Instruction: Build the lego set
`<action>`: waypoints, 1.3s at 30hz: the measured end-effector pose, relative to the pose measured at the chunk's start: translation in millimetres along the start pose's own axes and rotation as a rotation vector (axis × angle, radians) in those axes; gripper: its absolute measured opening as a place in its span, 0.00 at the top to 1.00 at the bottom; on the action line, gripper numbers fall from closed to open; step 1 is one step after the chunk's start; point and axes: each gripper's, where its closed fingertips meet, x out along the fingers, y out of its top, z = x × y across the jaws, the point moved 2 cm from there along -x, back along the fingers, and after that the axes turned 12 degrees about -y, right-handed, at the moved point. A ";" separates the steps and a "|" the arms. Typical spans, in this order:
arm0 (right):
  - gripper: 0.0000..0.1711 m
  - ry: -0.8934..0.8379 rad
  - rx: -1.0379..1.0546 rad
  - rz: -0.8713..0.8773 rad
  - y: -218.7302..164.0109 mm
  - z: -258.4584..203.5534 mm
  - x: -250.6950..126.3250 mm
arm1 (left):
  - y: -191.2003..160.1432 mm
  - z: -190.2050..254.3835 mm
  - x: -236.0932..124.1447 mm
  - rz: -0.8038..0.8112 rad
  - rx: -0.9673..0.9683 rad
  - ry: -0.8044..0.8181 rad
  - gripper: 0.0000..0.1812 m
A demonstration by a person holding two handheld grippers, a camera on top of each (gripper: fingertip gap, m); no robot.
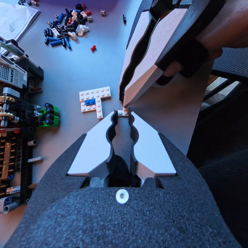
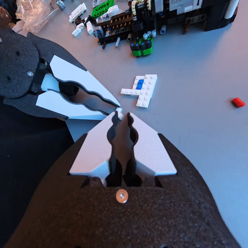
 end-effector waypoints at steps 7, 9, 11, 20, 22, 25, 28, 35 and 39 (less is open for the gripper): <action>0.92 -0.024 -0.017 0.022 -1.4 -0.8 -1.4 | -0.1 -0.2 0.2 0.001 -0.005 -0.004 0.92; 0.94 -0.023 -0.011 0.023 -3.6 -1.2 -3.2 | -0.1 -0.3 0.3 0.001 -0.006 -0.003 0.92; 0.94 -0.035 -0.014 0.031 -3.7 -1.3 -3.3 | 0.0 -0.3 0.3 0.001 -0.004 -0.002 0.92; 0.93 0.001 0.011 0.030 -2.7 -2.2 -4.4 | 0.8 2.7 0.6 -0.006 0.049 0.019 0.93; 0.93 0.027 0.033 0.066 1.8 -2.7 -8.6 | 1.0 3.0 0.4 -0.004 0.050 0.016 0.93; 0.92 0.095 0.116 0.112 7.6 -2.7 -16.3 | 2.6 3.0 -1.6 0.015 0.041 0.006 0.93; 0.89 0.181 0.237 0.143 13.0 -4.2 -22.6 | 7.1 -0.2 -9.5 0.067 0.033 0.018 0.93; 0.88 0.374 0.446 0.103 21.7 -19.0 -22.6 | 18.9 -2.9 -34.4 0.149 0.100 0.072 0.93; 0.88 0.432 0.480 0.077 24.5 -27.4 -18.6 | 20.9 -1.9 -41.0 0.156 0.124 0.083 0.93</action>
